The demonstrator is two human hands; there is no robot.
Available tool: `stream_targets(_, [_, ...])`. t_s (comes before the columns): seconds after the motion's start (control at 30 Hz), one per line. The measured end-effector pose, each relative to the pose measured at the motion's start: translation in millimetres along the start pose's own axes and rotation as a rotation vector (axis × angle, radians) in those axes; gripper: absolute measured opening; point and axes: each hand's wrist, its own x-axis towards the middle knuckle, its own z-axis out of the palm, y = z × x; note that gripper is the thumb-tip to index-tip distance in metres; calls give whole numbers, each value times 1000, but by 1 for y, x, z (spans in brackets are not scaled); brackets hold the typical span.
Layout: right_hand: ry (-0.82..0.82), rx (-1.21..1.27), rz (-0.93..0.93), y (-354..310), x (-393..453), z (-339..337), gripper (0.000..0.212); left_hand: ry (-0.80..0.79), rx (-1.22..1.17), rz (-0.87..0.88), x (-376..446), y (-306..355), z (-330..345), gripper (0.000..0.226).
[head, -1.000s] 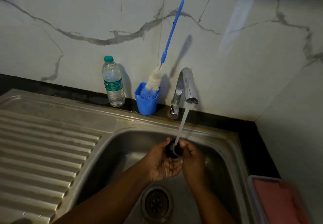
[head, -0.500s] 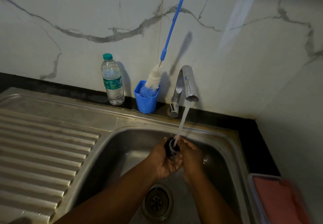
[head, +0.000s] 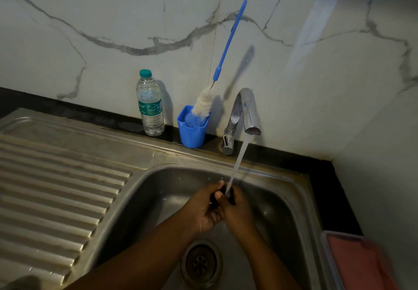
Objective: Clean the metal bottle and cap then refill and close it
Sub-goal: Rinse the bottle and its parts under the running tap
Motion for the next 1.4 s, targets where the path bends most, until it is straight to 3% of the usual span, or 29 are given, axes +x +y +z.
stream_targets(0.23, [123,147,28,-1,1,-1,12,-106,4,16,-3,4,-1,17])
stream_targets(0.37, [215,424,324,-5,10,-6,32,-153,169,-63,-6,3,1,18])
stream_targets(0.43, [210,394,404,-9,13,-12,38,-120,236,-53,-3,-3,2,27])
stream_targets(0.53, [147,266,340,-14,14,-7,34,-52,169,20,7,-8,1,32])
stream_targets(0.6, [82,54,178,-14,11,3,22,-20,88,57,14,-6,1,40])
stream_targets(0.67, [14,-290,-39,3,8,11,27,-5,66,59,18,-1,2,45])
stream_targets(0.73, [88,-741,-202,10,4,6,41,-26,108,43,17,2,3,47])
stream_targets(0.77, [127,-811,-263,10,4,2,44,-44,125,33,15,2,4,46])
stream_targets(0.83, [159,-576,-281,7,4,-4,37,-91,140,32,11,-1,4,40])
stream_targets(0.9, [197,-98,-66,-2,6,-3,27,-117,179,58,11,-7,1,36])
stream_targets(1.0, [153,408,344,-11,5,-4,37,-153,323,148,13,-10,-4,29])
stream_targets(1.1, [111,661,414,-7,2,-11,40,-154,465,198,11,-10,-6,25])
stream_targets(1.27, [-19,655,287,5,8,-19,31,-127,502,234,9,-5,-9,28])
stream_targets(1.4, [-21,178,62,8,7,-14,50,-138,338,175,6,-1,-8,29])
